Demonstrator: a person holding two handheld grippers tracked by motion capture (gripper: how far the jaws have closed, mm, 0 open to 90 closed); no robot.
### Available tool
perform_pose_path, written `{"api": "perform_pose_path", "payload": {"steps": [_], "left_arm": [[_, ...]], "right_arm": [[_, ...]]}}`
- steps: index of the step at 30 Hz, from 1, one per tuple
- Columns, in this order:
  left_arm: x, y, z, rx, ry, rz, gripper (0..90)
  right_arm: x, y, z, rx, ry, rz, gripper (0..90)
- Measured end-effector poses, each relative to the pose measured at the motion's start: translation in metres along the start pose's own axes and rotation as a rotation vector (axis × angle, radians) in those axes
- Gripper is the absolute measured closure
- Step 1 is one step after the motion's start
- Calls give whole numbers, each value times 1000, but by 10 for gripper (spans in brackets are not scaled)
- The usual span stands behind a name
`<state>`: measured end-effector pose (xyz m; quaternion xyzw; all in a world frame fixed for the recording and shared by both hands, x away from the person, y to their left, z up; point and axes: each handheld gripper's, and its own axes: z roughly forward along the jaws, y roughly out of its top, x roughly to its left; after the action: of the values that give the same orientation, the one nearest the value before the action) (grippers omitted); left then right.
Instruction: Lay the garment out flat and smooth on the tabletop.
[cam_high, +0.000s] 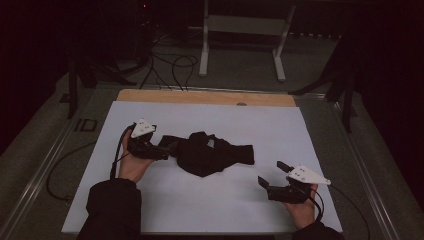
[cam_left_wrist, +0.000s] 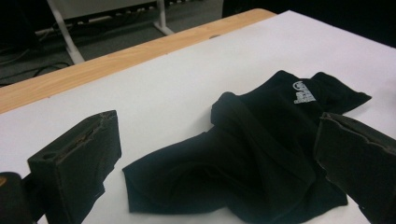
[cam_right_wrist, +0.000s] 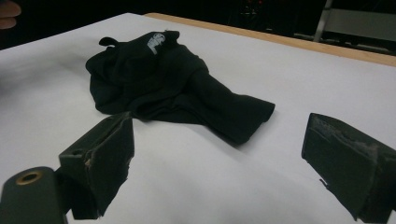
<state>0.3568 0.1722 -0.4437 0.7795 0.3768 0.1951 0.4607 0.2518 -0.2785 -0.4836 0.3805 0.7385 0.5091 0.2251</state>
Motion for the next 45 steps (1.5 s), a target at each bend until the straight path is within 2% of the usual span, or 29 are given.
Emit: {"api": "perform_pose_path", "payload": {"steps": [15, 23, 25, 27, 37, 45], "left_arm": [[10, 12, 41, 96, -5, -40, 64], [10, 17, 63, 128, 1, -74, 142], [10, 17, 63, 128, 1, -74, 146], [9, 18, 73, 153, -13, -94, 152], [1, 19, 103, 224, -51, -123, 198], [-1, 13, 119, 252, -90, -173, 285]], "right_arm": [[0, 0, 0, -2, 1, -3, 96], [0, 0, 0, -2, 2, -4, 96], [0, 0, 0, -1, 2, -4, 96], [0, 0, 0, 0, 3, -2, 96], [0, 0, 0, -1, 6, -3, 96], [-1, 0, 0, -1, 6, -2, 96]]}}
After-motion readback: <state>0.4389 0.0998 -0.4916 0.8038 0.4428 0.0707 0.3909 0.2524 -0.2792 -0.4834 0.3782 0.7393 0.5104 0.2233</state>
